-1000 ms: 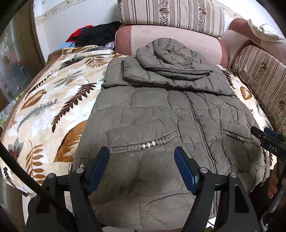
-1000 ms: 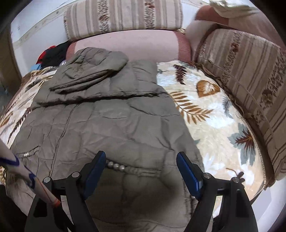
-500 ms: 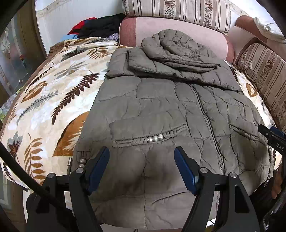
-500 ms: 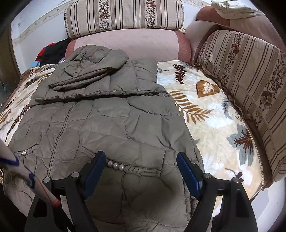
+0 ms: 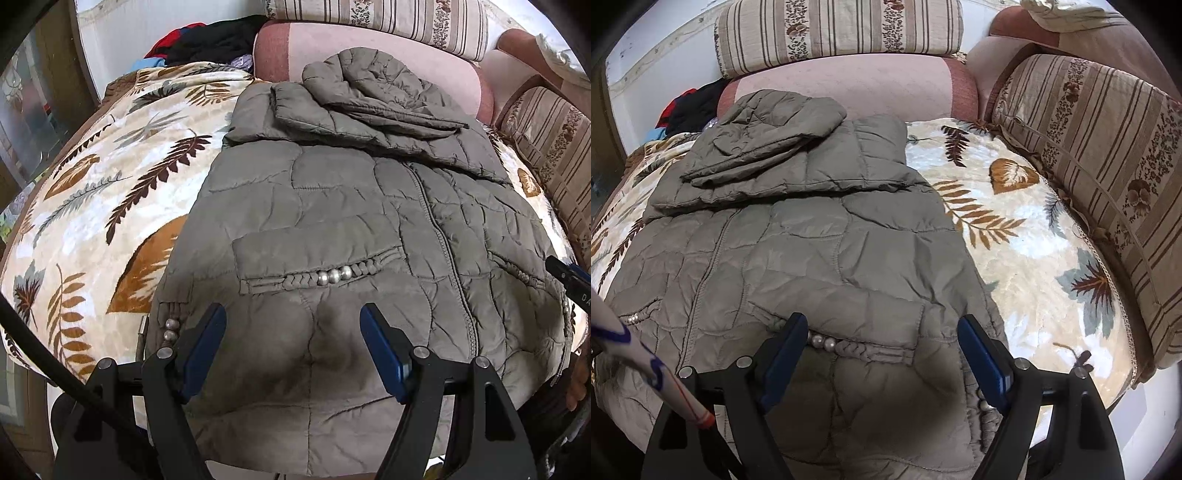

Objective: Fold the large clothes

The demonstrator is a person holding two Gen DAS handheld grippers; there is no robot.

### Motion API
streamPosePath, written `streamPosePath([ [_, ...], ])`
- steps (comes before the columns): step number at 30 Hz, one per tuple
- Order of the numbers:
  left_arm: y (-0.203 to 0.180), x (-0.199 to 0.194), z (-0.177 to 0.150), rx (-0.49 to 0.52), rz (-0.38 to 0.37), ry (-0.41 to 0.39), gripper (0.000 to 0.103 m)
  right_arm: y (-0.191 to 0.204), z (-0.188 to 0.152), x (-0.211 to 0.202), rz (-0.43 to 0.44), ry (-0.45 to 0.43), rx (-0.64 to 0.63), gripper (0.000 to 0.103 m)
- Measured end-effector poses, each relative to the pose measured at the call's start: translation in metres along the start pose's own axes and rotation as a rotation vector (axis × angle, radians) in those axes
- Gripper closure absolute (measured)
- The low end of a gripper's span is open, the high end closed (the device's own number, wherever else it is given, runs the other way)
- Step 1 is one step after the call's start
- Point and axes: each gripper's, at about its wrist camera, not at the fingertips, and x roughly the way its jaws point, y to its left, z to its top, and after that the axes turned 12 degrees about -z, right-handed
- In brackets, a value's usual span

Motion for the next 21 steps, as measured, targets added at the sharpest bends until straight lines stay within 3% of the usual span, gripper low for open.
streamPosePath([
  [10,0.012,-0.002,0.004,-0.011,0.006,-0.004,0.029,-0.031,0.006,0.005,-0.038,0.014,0.080,0.015],
  [14,0.057,-0.026,0.018,-0.084,0.054,-0.092,0.029,-0.059,0.012,0.011,-0.049,0.033,0.139,0.012],
  [17,0.103,-0.033,0.026,-0.178,0.067,-0.107,0.029,-0.088,0.015,0.029,-0.008,0.099,0.217,0.010],
  [21,0.154,-0.017,0.028,-0.293,-0.036,-0.054,0.029,-0.113,0.013,0.062,0.076,0.193,0.288,0.010],
])
